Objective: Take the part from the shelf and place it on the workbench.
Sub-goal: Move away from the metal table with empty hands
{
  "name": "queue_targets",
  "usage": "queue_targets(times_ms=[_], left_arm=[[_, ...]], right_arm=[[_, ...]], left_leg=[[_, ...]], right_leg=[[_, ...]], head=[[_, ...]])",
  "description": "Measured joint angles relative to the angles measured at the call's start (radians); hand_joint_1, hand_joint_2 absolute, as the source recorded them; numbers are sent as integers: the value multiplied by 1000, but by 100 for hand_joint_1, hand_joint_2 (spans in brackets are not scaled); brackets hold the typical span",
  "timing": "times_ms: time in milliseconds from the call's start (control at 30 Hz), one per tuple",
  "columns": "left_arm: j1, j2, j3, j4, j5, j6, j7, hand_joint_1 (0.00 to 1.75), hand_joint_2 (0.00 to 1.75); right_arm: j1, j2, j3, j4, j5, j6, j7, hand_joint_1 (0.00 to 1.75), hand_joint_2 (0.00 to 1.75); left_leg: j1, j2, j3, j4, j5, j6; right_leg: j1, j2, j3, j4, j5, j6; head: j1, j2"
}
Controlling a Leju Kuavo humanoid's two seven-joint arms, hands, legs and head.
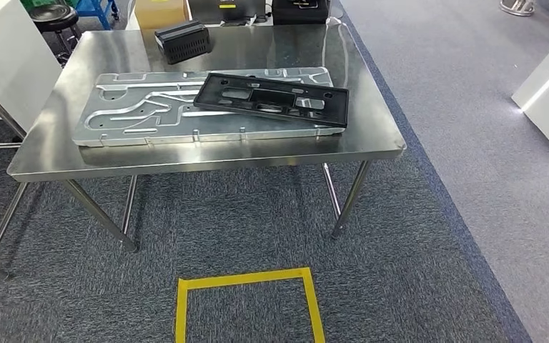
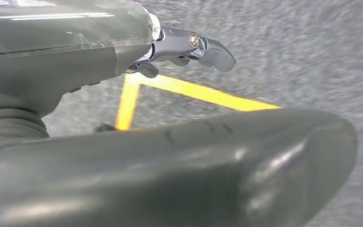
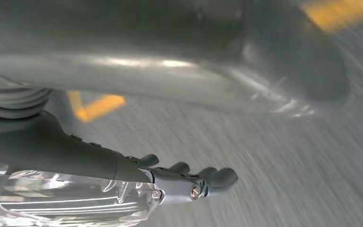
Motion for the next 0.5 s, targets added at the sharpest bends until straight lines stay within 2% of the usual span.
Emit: queue_targets(times_ms=[33,67,100,133,167,200,233,267,333,367,400,433,500], left_arm=[[1,-5,-6,1,-12,0,17,0,0],[2,-10,-11,2,-21,0,33,0,0],[3,-15,-15,4,-29,0,49,0,0],[3,-21,-18,6,-34,0,62,0,0],[4,-26,-21,7,-39,0,74,0,0],[5,-30,-26,7,-43,-1,82,0,0],[5,-34,-30,8,-47,-2,88,0,0],[6,-37,-33,8,-51,-5,91,0,0],[7,-40,-36,8,-58,-14,91,0,0],[8,-41,-37,9,-62,-18,90,0,0],[10,-42,-37,9,-65,-21,88,0,0],[11,-42,-38,9,-68,-25,86,0,0],[11,-43,-41,9,-74,-33,80,0,0]], right_arm=[[-1,5,1,9,10,42,34,0,0],[-2,12,3,18,19,74,61,0,0],[-4,18,5,25,26,97,83,0,0],[-5,22,7,30,33,113,99,0,0],[-8,26,10,34,39,127,109,0,0],[-10,27,14,37,45,139,115,0,0],[-12,29,18,40,51,151,117,0,0],[-14,31,21,42,55,163,113,0,0],[-14,35,24,46,62,178,98,0,0],[-15,37,25,47,64,182,87,0,0],[-16,39,26,49,65,184,78,0,0],[-17,41,27,50,66,186,68,0,0],[-17,44,28,51,68,191,53,0,0]], left_leg=[[-1,0,-14,2,10,-1],[-1,0,-28,6,18,-3],[-1,0,-42,10,26,-5],[-1,0,-54,15,33,-8],[-2,0,-65,20,38,-12],[-3,0,-74,25,44,-17],[-3,0,-80,29,50,-23],[-3,1,-85,31,56,-29],[-1,1,-90,33,66,-41],[0,0,-96,43,54,-46],[1,-1,-106,68,26,-51],[3,-2,-122,113,-18,-54],[4,-3,-157,237,-110,-59]], right_leg=[[-2,0,-4,44,-10,2],[-4,0,9,56,3,3],[-5,0,38,33,28,3],[-6,0,84,-23,55,1],[-5,1,141,-100,68,-2],[-4,1,189,-173,69,-6],[-1,2,221,-226,64,-11],[3,3,236,-256,57,-16],[4,1,228,-264,66,-28],[3,-1,221,-265,74,-37],[1,-4,212,-266,84,-46],[1,-6,201,-267,94,-52],[4,-8,174,-264,113,-59]], head=[[0,0],[0,0],[0,0],[0,0],[0,0],[0,0],[0,0],[0,0],[0,0],[0,0],[0,0],[0,0],[0,0]])
